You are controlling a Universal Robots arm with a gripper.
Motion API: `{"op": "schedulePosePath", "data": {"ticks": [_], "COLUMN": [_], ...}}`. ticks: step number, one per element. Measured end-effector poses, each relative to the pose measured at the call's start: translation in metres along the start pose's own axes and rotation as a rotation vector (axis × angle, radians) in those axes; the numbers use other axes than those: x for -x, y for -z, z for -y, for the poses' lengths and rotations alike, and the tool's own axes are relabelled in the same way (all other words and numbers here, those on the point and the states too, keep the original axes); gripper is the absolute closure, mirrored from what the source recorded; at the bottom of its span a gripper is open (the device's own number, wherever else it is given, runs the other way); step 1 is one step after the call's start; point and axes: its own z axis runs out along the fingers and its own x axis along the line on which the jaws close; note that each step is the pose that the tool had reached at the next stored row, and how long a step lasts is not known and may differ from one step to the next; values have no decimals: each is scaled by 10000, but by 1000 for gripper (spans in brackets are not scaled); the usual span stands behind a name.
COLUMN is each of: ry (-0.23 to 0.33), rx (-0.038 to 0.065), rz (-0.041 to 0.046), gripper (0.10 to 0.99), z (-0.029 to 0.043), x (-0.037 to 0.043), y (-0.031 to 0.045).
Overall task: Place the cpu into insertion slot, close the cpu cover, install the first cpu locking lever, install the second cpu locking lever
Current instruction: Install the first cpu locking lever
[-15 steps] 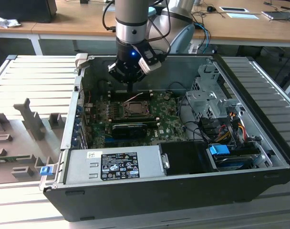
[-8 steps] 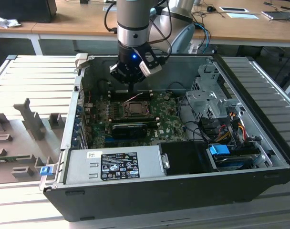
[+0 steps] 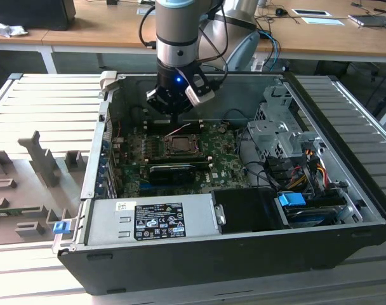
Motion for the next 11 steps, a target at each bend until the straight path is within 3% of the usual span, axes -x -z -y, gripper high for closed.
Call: {"op": "schedulePosePath", "data": {"ticks": [11], "ry": [0], "rx": [26], "rz": [5], "gripper": [980], "z": [12], "x": [32], "y": [-73]}}
